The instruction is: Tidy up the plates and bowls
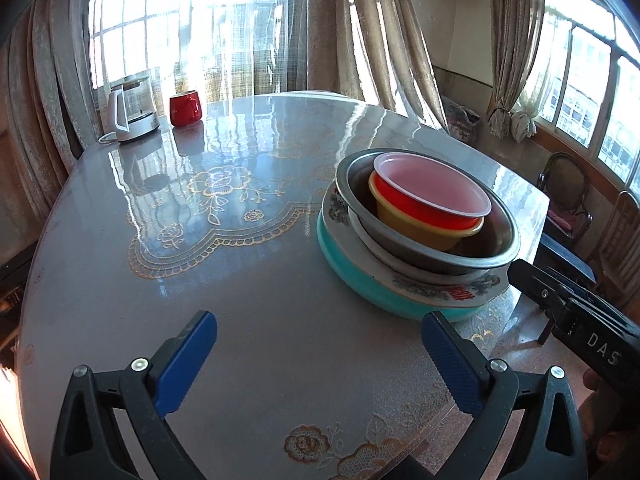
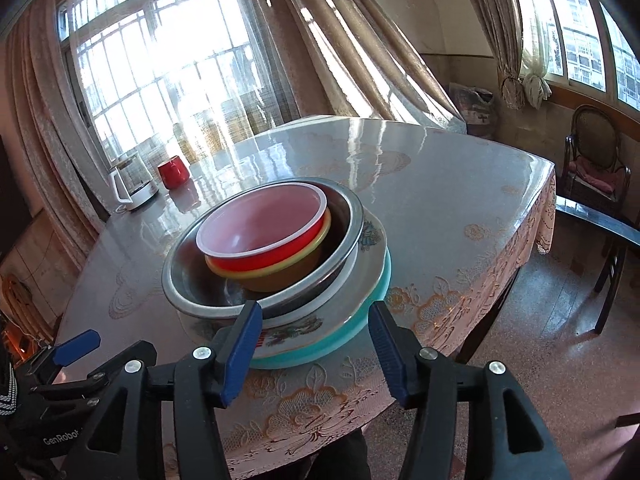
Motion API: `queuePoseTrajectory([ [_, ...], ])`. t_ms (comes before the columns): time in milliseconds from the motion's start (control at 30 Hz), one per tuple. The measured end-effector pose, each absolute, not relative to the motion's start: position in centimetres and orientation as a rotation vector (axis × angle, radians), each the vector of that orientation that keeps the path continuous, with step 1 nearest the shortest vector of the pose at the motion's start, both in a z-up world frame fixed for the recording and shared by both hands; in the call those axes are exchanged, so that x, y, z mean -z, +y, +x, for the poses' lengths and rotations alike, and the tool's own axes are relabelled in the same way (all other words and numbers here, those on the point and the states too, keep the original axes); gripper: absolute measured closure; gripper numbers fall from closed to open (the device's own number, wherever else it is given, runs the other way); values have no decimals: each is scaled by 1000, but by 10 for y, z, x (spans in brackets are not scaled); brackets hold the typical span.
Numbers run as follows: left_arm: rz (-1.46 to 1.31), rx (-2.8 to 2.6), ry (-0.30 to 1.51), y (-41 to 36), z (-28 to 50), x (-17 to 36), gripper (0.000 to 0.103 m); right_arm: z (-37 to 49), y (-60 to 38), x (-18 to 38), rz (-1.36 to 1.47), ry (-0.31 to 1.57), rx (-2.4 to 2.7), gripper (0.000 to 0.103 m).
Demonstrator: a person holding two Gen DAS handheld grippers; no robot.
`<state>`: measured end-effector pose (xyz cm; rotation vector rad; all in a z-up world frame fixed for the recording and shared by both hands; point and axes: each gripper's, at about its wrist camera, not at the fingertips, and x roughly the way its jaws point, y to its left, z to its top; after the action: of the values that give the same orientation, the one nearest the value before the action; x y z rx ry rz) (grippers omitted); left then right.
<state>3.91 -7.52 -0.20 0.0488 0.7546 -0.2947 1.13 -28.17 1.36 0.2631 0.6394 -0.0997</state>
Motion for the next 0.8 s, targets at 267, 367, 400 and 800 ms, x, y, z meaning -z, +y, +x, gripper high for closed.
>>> queuePoseTrajectory([
  [267,8,228,715,-56,25,6,0,-15,-268,-7,214,607,105,46],
  [367,-26,223,711,-50,22,10,0,-21,-261,-4,192,601,110,46],
  [400,-35,226,708,-48,20,11,0,-22,-259,-3,187,601,105,46],
  [800,-40,205,755,-43,10,26,0,-37,-243,10,148,613,82,46],
])
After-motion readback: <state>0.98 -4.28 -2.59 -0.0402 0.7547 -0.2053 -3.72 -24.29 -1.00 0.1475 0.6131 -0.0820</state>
